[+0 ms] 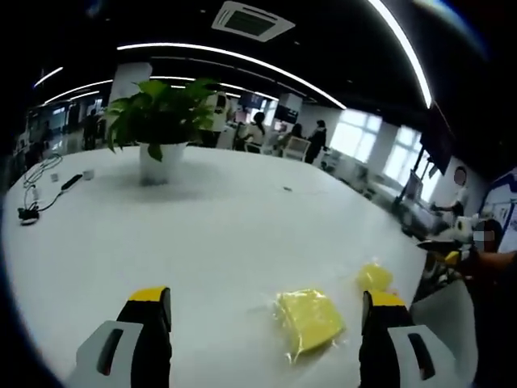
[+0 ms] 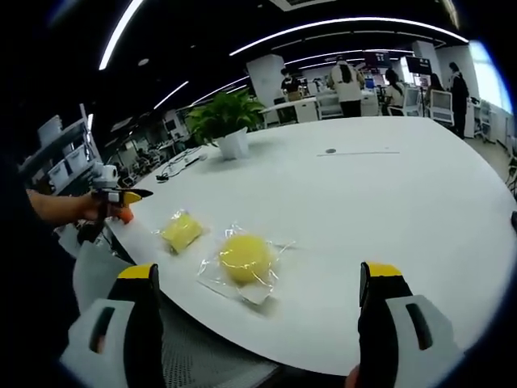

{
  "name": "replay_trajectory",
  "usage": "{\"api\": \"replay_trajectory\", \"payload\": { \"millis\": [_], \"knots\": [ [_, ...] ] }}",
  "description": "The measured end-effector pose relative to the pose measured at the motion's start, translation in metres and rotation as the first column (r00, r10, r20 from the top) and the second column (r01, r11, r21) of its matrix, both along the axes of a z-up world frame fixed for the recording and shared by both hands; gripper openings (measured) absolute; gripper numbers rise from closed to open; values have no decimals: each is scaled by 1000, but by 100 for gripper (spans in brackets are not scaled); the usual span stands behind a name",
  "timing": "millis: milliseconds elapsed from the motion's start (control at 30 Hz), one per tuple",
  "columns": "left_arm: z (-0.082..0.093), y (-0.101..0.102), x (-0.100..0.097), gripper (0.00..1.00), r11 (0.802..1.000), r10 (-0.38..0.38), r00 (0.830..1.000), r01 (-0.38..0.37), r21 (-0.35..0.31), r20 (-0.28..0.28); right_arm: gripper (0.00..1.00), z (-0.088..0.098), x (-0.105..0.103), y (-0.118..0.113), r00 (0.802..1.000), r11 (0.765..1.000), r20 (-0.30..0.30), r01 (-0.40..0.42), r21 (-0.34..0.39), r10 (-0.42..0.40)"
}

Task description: Compare the silicone blocks by pressing each to a similar depth, holding the contact briefly, and releasing to observe deformation and rebound differences across the visible hardness samples.

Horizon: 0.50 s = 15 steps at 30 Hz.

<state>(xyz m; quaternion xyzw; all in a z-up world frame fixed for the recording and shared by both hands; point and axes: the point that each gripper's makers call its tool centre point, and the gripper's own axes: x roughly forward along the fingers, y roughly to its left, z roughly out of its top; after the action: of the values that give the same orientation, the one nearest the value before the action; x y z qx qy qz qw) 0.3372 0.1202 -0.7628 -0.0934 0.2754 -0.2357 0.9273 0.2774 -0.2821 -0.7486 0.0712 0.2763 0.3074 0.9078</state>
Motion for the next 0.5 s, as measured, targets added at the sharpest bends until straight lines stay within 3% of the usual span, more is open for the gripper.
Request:
{"api": "replay_trajectory", "payload": {
  "millis": [167, 500],
  "knots": [
    [-17, -4, 11, 97, 998, 12, 999, -15, -62, -47, 96, 0, 1, -5, 1000, 1000, -6, 13, -1, -13],
    [-45, -19, 29, 81, 995, 6, 995, -17, -101, -104, 96, -7, -4, -8, 999, 1000, -25, 21, -7, -21]
  ]
}}
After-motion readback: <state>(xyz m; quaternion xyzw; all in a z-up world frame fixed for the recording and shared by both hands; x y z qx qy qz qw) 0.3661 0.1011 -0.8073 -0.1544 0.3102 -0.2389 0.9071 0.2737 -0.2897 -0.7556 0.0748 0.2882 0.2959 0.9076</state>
